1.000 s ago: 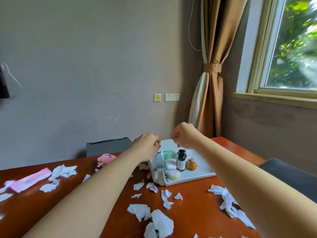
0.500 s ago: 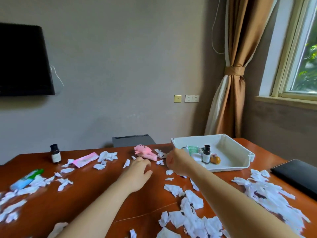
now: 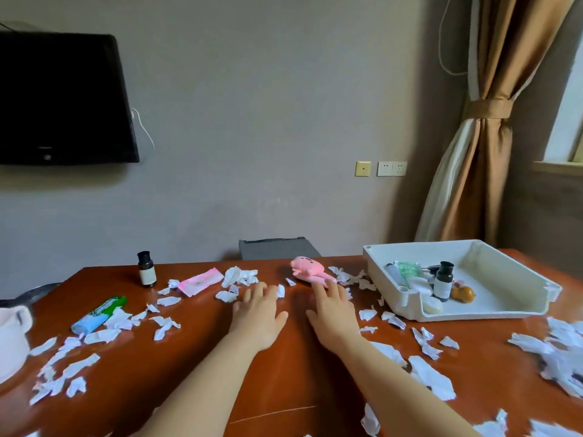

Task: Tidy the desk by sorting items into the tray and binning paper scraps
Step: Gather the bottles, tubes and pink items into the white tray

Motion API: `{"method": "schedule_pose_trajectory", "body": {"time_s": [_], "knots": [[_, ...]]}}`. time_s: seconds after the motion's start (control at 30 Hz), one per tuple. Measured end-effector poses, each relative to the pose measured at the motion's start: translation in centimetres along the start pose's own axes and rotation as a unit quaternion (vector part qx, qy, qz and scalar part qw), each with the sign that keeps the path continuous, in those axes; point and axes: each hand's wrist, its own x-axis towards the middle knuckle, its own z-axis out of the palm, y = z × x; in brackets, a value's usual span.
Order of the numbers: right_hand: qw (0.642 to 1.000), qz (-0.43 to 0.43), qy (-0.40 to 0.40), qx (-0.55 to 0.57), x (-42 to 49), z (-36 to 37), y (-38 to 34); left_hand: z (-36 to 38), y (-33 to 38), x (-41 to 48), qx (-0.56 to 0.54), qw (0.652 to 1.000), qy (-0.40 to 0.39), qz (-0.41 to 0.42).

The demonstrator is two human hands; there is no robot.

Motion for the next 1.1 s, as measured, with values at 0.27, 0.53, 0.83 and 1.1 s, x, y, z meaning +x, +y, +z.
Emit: {"method": "schedule_pose_trajectory", "body": {"time_s": [0.27, 0.53, 0.83, 1.1], "knots": [[0.996, -0.053, 0.057, -0.043, 4.3, 1.7, 0.4, 2.6, -0.8, 0.8, -0.022, 0.997, 0.052, -0.056], [0.998, -0.047, 0.044, -0.025, 6.2, 2.6, 1.0, 2.8, -1.0, 0.9, -0.024, 0.997, 0.060, -0.050], [0.996, -0.087, 0.030, 0.000, 6.0, 2.0, 0.7, 2.8, -1.0, 0.9, -0.027, 0.996, 0.072, -0.049], [0.995, -0.086, 0.045, -0.014, 5.9, 2.1, 0.8, 0.8, -2.1, 2.5, 0.095, 0.995, 0.021, 0.029]]}}
